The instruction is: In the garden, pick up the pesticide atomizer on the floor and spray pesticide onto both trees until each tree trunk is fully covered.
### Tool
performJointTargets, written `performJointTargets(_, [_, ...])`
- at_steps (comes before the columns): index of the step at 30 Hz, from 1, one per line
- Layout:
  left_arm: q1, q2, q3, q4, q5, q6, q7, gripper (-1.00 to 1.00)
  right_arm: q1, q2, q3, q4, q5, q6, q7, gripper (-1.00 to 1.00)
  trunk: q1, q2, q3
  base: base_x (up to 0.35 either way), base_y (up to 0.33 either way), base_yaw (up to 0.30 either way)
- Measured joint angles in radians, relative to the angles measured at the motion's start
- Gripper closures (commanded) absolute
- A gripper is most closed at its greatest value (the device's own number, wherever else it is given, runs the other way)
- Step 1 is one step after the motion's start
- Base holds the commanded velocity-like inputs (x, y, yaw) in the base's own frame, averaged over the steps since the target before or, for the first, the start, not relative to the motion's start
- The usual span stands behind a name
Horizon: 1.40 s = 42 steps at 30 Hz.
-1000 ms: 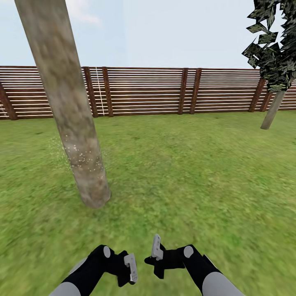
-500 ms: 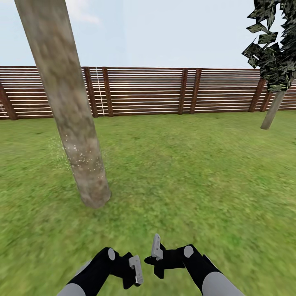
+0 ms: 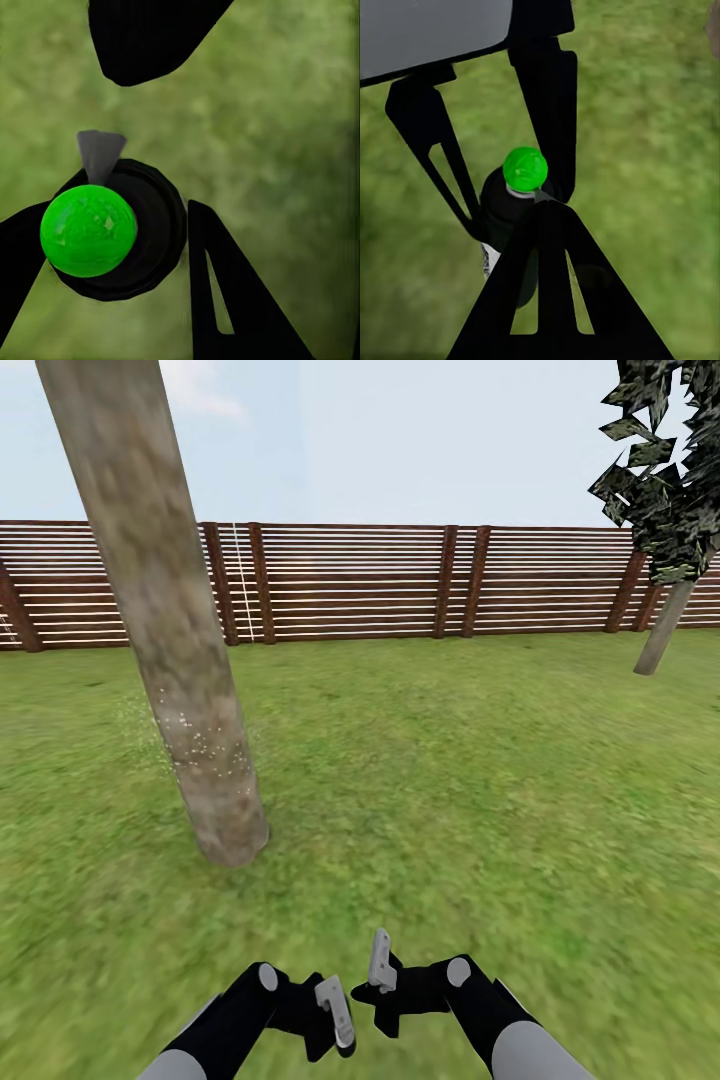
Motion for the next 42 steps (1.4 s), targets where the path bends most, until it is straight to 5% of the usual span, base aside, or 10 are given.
performJointTargets(11, [0.0,0.002,-0.001,0.0,0.071,-0.002,-0.002,1.0,0.0,0.0,0.0,0.0,0.0,0.0,0.0,1.0,0.0,0.0,0.0,0.0,0.0,0.0])
performJointTargets(24, [-0.002,0.001,-0.001,-0.001,0.083,0.002,-0.045,1.0,0.0,0.0,0.0,0.0,0.0,0.0,0.0,1.0,0.0,0.0,0.0,0.0,0.0,0.0])
performJointTargets(29, [-0.002,0.0,-0.007,0.0,0.142,0.0,-0.046,1.0,0.0,0.0,0.0,0.0,0.0,0.0,-0.001,1.0,0.0,0.0,0.0,0.0,0.0,0.0])
performJointTargets(36, [-0.002,0.005,-0.007,0.0,0.149,0.0,-0.046,1.0,0.0,0.0,0.0,0.0,0.0,0.0,-0.001,1.0,0.0,0.0,0.0,0.0,0.0,0.0])
performJointTargets(39, [-0.001,0.025,-0.007,0.007,0.139,-0.001,-0.044,1.0,0.0,0.0,0.0,0.0,0.0,0.0,-0.001,1.0,0.0,0.0,0.0,0.0,0.0,0.0])
performJointTargets(42, [0.001,0.091,-0.007,0.026,0.134,-0.003,-0.043,1.0,0.0,0.0,0.0,0.0,0.0,0.0,-0.001,1.0,0.0,0.0,0.0,0.0,0.0,0.0])
